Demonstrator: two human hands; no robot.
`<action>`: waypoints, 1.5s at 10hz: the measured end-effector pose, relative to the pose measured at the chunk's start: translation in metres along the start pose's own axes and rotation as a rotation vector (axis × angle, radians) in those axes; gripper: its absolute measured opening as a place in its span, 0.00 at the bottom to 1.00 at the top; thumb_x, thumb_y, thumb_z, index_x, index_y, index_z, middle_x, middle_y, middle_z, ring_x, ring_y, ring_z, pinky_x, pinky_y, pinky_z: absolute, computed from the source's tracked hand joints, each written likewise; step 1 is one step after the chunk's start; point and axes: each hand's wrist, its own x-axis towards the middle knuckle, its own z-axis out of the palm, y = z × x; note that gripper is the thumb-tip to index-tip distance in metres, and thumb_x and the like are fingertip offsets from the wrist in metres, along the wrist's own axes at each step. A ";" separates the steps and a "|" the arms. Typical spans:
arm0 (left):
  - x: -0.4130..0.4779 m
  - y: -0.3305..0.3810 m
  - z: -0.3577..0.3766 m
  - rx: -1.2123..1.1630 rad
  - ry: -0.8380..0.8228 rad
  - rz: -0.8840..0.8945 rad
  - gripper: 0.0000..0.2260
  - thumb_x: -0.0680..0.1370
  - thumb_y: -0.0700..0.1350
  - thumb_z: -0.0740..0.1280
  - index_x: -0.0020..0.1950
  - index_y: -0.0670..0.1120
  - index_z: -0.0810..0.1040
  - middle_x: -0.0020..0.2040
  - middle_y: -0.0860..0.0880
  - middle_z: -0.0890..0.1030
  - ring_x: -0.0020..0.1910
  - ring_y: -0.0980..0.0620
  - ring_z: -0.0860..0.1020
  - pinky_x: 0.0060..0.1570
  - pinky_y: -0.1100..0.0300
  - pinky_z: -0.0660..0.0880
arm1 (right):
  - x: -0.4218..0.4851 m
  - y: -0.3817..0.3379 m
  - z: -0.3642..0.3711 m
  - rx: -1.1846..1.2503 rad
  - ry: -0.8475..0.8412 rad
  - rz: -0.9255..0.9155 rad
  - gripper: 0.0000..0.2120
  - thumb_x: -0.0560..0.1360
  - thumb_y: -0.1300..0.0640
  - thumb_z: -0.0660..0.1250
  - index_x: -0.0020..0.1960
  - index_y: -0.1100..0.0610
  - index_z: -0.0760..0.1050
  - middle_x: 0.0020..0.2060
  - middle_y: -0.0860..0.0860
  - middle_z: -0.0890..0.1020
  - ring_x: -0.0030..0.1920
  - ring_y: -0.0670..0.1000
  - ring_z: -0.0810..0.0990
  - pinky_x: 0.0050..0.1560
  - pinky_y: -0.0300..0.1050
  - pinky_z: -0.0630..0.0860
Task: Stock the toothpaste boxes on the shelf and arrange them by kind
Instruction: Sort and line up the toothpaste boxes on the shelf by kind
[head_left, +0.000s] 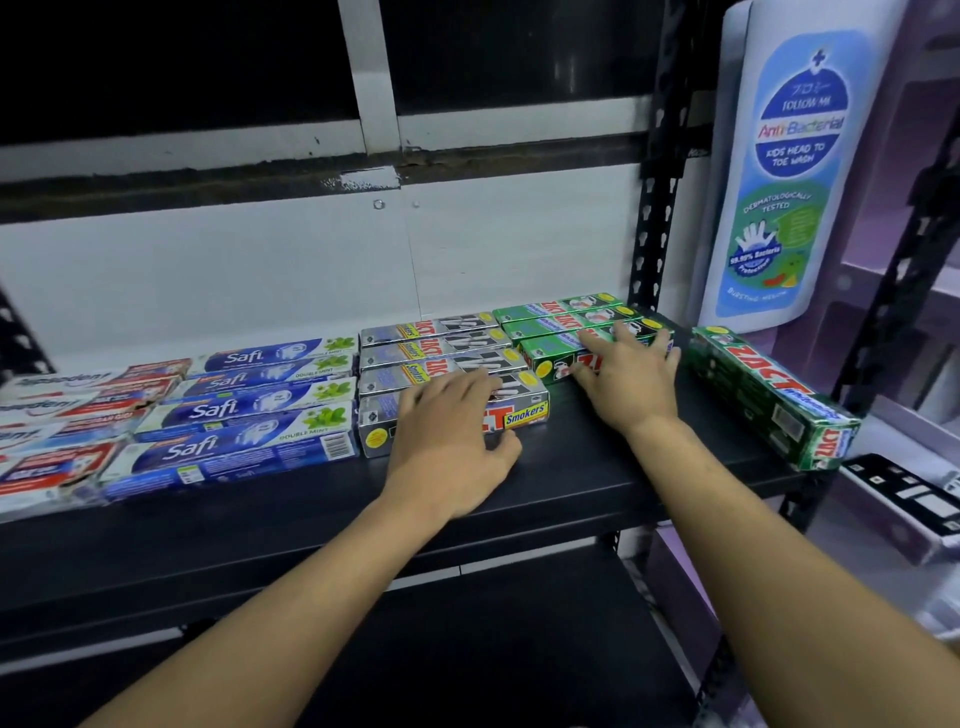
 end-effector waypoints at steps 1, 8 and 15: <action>0.000 0.000 0.000 0.004 0.003 0.000 0.26 0.79 0.61 0.59 0.76 0.56 0.64 0.77 0.58 0.64 0.76 0.54 0.60 0.75 0.52 0.50 | -0.001 -0.001 -0.001 -0.019 0.002 -0.008 0.21 0.80 0.42 0.61 0.72 0.42 0.68 0.73 0.53 0.68 0.73 0.72 0.55 0.73 0.70 0.51; 0.000 -0.001 0.002 0.003 0.026 -0.003 0.25 0.78 0.61 0.61 0.75 0.56 0.66 0.75 0.58 0.67 0.74 0.54 0.63 0.74 0.53 0.52 | -0.009 -0.008 -0.009 -0.027 0.063 -0.028 0.16 0.82 0.43 0.57 0.65 0.44 0.76 0.63 0.50 0.78 0.72 0.65 0.62 0.73 0.70 0.44; -0.001 -0.002 0.002 -0.019 0.024 -0.005 0.26 0.78 0.60 0.60 0.75 0.56 0.66 0.75 0.57 0.67 0.74 0.54 0.62 0.74 0.52 0.52 | -0.006 -0.005 -0.002 -0.031 0.005 -0.065 0.20 0.82 0.45 0.57 0.72 0.45 0.69 0.69 0.53 0.73 0.73 0.66 0.60 0.73 0.67 0.53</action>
